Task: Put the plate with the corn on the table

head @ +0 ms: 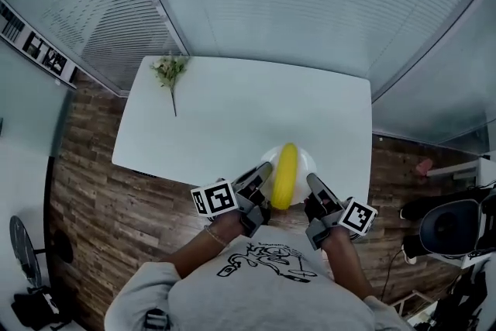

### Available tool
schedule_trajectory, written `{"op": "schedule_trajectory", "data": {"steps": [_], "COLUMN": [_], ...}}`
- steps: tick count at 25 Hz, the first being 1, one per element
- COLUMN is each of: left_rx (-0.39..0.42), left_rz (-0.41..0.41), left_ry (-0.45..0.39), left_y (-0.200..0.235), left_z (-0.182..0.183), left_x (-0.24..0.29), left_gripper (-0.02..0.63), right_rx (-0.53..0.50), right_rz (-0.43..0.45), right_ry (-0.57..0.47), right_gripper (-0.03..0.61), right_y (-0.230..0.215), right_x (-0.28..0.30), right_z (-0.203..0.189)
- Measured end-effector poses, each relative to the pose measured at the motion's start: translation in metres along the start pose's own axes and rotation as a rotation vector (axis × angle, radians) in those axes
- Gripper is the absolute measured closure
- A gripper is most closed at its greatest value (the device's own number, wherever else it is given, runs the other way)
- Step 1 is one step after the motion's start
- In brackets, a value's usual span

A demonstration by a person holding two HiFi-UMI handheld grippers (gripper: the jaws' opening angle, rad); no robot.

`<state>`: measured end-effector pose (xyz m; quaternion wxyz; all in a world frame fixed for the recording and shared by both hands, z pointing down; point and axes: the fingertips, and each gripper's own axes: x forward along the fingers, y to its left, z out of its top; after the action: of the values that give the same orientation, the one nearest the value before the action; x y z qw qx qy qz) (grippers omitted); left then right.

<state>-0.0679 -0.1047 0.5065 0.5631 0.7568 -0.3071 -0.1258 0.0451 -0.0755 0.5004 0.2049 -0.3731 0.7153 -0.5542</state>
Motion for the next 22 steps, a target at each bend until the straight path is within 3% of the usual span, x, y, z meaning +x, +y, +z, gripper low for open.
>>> {"op": "schedule_trajectory", "data": {"steps": [7, 22], "left_rx": [0.005, 0.011], "left_rz": [-0.005, -0.018], "left_ry": [0.018, 0.036], "left_y": [0.022, 0.017], "left_z": [0.068, 0.069], "left_x": [0.038, 0.042], "left_gripper": [0.581, 0.581], "right_rx": [-0.004, -0.015], "right_rz": [-0.01, -0.006], "right_ry": [-0.011, -0.035], "right_gripper": [0.56, 0.56], "right_y": [-0.006, -0.002], "right_x": [0.069, 0.067], "right_z": [0.039, 0.042]}}
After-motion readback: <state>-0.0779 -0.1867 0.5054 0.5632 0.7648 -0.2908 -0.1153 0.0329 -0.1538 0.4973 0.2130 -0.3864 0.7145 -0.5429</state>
